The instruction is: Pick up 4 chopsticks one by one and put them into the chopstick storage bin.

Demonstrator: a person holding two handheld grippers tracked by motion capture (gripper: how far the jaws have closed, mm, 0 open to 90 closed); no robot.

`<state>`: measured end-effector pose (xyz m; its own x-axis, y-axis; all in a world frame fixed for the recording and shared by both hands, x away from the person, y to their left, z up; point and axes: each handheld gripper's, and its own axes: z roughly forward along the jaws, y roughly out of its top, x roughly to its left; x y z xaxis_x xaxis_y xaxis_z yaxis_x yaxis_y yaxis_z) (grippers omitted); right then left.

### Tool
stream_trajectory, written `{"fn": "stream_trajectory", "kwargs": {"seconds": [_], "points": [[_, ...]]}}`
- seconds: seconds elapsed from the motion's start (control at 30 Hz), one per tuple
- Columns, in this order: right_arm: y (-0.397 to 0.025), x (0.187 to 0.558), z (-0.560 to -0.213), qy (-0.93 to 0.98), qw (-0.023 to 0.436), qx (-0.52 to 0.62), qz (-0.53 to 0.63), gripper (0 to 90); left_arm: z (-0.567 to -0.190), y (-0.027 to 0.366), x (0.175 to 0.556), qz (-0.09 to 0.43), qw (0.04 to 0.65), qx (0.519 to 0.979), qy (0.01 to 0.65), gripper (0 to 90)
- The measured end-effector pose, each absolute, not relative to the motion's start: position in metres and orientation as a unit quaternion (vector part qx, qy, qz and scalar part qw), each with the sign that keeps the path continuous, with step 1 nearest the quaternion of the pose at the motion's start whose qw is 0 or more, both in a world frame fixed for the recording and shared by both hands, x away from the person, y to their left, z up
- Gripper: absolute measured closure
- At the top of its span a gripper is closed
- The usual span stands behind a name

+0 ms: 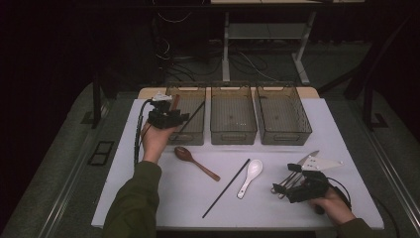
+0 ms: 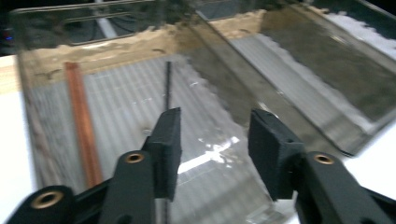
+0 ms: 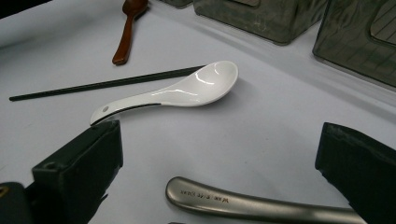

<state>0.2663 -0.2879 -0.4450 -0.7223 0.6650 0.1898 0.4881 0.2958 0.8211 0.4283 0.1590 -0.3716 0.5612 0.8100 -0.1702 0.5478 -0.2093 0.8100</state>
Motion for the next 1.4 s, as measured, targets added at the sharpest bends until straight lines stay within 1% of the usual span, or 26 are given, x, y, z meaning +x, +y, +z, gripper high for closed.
{"fn": "stream_trajectory", "kwargs": {"seconds": [0.2, 0.33, 0.5, 0.63, 1.1, 1.4], "points": [[-0.287, 0.266, -0.445, 0.8, 0.095, 0.361, 0.47, 0.7, -0.37, 0.149, 0.405, 0.129, 0.458, 0.777, 0.413, 42.6], [-0.287, 0.266, -0.445, 0.8, 0.094, 0.361, 0.47, 0.7, -0.371, 0.143, 0.389, 0.129, 0.456, 0.789, 0.392, 38.8], [-0.287, 0.266, -0.445, 0.8, 0.094, 0.361, 0.47, 0.6, -0.377, 0.138, 0.371, 0.121, 0.46, 0.793, 0.38, 33.4], [-0.287, 0.266, -0.445, 0.8, 0.095, 0.361, 0.47, 0.7, -0.383, 0.135, 0.357, 0.118, 0.464, 0.795, 0.374, 31.3], [-0.288, 0.265, -0.445, 0.801, 0.096, 0.362, 0.467, 0.6, -0.399, 0.113, 0.311, 0.095, 0.469, 0.809, 0.341, 29.7], [-0.293, 0.26, -0.445, 0.799, 0.099, 0.367, 0.466, 0.6, -0.415, 0.088, 0.29, 0.078, 0.454, 0.828, 0.32, 35.8]]}}
